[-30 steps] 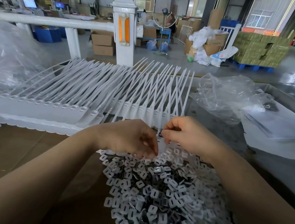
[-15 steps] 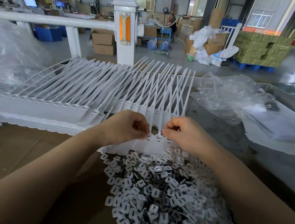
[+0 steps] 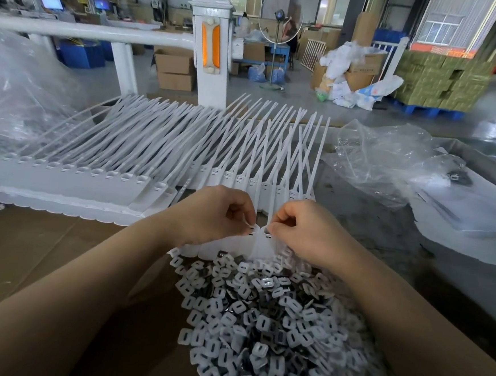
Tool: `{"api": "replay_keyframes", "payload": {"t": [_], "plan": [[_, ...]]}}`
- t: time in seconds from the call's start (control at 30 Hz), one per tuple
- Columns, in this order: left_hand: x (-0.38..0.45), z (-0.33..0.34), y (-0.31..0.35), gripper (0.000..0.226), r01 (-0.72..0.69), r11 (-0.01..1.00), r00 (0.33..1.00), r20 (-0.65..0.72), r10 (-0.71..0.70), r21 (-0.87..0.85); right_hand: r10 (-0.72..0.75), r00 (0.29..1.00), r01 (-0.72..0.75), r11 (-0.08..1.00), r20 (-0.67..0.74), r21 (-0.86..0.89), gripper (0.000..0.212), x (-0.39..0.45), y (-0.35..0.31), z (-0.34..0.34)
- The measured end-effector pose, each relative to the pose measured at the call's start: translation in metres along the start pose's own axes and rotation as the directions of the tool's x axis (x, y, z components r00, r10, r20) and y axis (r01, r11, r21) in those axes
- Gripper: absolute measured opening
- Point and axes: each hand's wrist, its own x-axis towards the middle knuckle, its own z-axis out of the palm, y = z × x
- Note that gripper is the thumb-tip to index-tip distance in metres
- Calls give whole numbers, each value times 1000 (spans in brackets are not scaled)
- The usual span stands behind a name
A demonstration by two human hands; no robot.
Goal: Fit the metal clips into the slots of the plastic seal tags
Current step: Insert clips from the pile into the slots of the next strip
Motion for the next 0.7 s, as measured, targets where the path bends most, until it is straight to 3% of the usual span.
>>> {"api": "replay_keyframes", "payload": {"t": [0.23, 0.47, 0.7], "plan": [[-3, -2, 2, 36, -97, 995, 995, 19, 97, 11, 11, 999, -11, 1000, -39, -3, 13, 3, 4, 2], [-5, -2, 7, 30, -200, 959, 979, 82, 187, 200, 38, 998, -36, 998, -49, 51, 12, 3, 6, -7], [-8, 17, 32, 20, -322, 942, 945, -35, 326, 98, 76, 996, -70, 989, -42, 131, 9, 5, 6, -11]]}}
